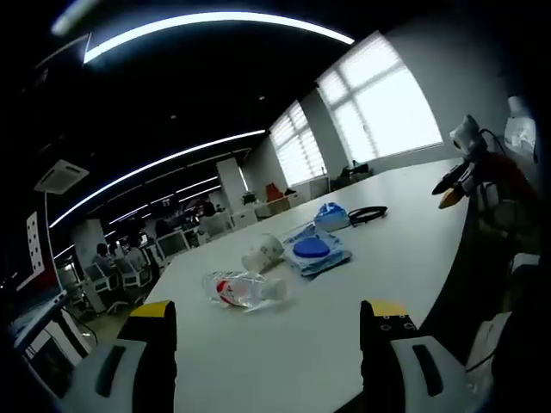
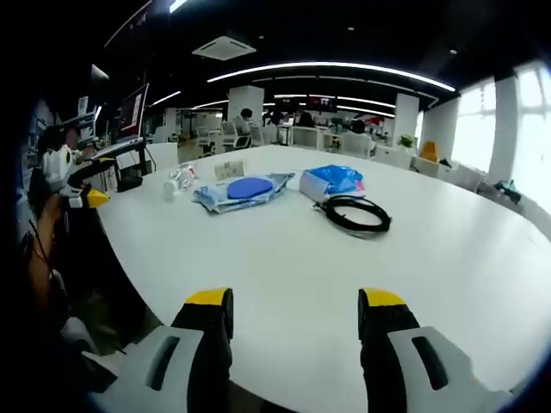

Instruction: Arrange the tabletop items into an orderly group along one side of the table until the central work area is clear of visible clutter.

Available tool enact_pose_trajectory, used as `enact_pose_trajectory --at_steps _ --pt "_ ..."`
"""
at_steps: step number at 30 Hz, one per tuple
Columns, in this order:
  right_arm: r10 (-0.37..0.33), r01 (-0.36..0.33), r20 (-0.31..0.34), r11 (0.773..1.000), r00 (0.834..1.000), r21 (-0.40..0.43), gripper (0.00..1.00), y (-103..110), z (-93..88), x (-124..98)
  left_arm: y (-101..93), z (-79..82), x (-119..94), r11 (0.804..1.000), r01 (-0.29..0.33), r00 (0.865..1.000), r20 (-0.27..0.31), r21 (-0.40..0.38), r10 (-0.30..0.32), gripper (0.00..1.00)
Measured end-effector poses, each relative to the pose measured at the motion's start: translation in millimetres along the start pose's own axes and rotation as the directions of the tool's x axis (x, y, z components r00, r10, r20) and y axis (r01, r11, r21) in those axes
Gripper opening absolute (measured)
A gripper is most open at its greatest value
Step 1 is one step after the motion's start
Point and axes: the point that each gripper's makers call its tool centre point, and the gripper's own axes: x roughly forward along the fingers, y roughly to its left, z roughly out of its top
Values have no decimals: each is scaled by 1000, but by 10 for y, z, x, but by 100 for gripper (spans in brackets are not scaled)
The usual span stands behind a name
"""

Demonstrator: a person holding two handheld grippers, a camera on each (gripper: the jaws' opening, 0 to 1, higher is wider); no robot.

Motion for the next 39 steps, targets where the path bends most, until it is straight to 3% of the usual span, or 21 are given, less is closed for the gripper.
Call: enact_pose_trajectory --at_steps 22,30,39 --pt "3 -3 9 1000 1000 -8 54 28 21 -3 28 -68 -34 996 -18 999 -36 83 21 84" --pt "-6 6 9 1000 1000 -7 54 19 -6 -3 90 15 -82 993 -58 998 3 101 58 80" --pt "-14 14 10 1000 1000 -9 53 12 -7 -2 102 13 -97 992 -63 998 -1 112 64 80"
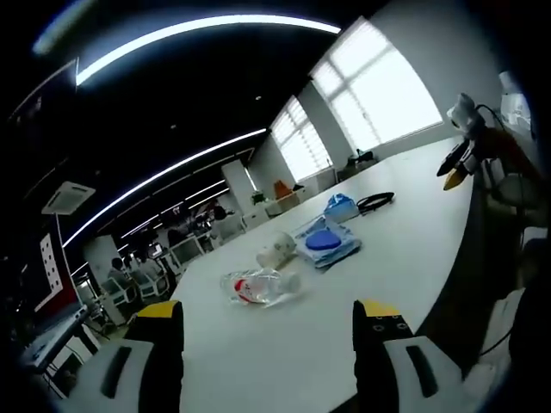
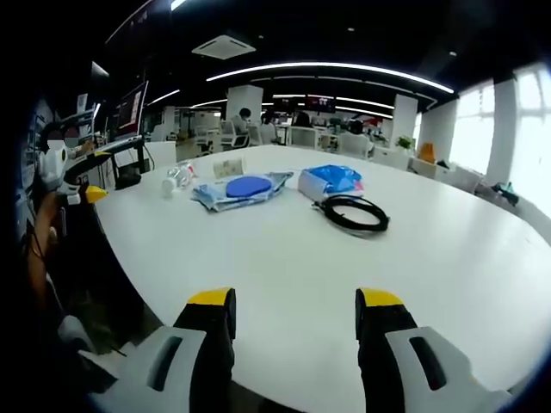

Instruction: Arrange the tabletop items into an orderly group along one side of the table until the central work area is clear of visible clutter.

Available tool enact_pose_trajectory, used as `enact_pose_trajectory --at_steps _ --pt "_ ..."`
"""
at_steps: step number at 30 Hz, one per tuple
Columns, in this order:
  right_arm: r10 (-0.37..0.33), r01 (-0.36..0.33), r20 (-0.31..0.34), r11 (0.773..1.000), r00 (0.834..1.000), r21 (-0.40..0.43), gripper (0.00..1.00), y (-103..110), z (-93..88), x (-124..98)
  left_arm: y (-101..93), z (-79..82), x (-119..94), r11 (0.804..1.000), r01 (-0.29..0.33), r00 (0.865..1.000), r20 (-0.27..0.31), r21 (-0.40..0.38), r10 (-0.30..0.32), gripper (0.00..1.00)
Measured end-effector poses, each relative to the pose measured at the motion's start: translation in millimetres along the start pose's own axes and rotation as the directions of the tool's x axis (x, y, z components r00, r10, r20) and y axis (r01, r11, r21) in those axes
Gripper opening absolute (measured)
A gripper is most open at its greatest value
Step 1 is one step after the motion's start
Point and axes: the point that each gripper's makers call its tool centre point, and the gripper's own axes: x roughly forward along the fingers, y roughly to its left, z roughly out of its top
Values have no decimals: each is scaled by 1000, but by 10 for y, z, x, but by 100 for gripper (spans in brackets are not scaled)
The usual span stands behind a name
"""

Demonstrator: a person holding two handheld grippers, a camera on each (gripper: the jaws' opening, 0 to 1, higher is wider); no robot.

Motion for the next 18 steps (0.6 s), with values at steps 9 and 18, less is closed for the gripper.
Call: enact_pose_trajectory --at_steps 9,18 --pt "-4 4 21 1000 1000 1 53 -5 47 -23 23 8 -9 1000 -12 1000 2 7 12 79" --pt "2 -2 13 1000 1000 2 52 10 14 -23 -14 1 -8 1000 -2 1000 -4 19 2 76"
